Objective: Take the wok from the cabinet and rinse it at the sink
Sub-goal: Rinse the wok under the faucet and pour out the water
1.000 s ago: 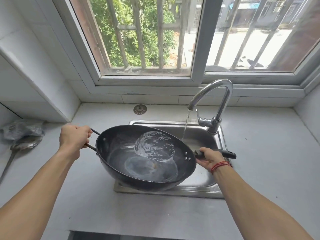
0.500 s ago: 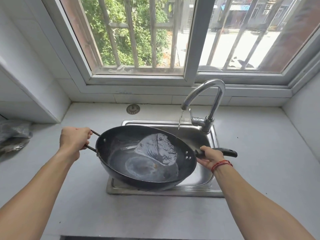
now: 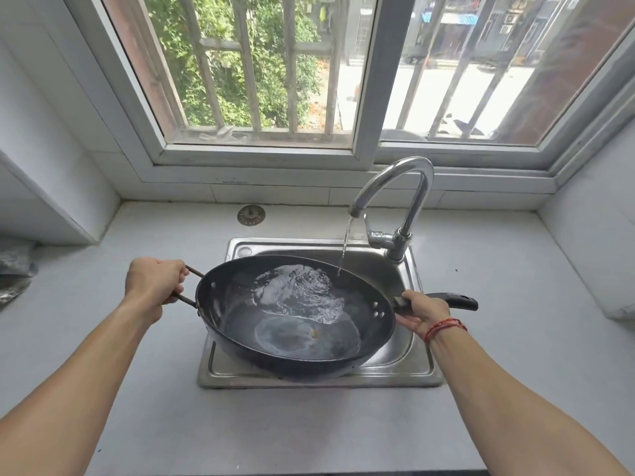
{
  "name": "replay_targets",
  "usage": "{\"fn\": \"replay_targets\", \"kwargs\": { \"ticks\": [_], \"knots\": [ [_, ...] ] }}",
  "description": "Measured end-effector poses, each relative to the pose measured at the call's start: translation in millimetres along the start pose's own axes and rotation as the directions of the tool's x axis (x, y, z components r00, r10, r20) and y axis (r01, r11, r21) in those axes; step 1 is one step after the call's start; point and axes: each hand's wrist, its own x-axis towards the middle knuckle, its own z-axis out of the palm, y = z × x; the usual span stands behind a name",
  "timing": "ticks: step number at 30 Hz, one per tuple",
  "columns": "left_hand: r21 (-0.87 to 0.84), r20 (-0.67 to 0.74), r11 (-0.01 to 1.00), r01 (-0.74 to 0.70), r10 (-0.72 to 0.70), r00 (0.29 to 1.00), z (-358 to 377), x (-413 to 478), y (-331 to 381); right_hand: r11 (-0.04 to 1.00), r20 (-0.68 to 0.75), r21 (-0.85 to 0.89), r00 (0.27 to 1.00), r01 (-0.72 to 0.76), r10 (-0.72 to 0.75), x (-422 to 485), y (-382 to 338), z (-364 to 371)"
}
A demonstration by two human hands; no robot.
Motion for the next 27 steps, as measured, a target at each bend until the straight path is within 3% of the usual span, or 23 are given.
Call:
{"fn": "replay_targets", "kwargs": {
  "ticks": [16,27],
  "knots": [
    [0.017,0.15,0.99,0.137,-0.138,0.979,32,7,-39,0.987,-0.122,-0.096,0.982,0.129,-0.141,-19,-26,-36],
    [0.069,0.251,0.988,0.141,-0.154,0.956,63,1,-56,0.948,-0.218,-0.173,0.928,0.268,-0.302,-33,-55,-62]
  ]
}}
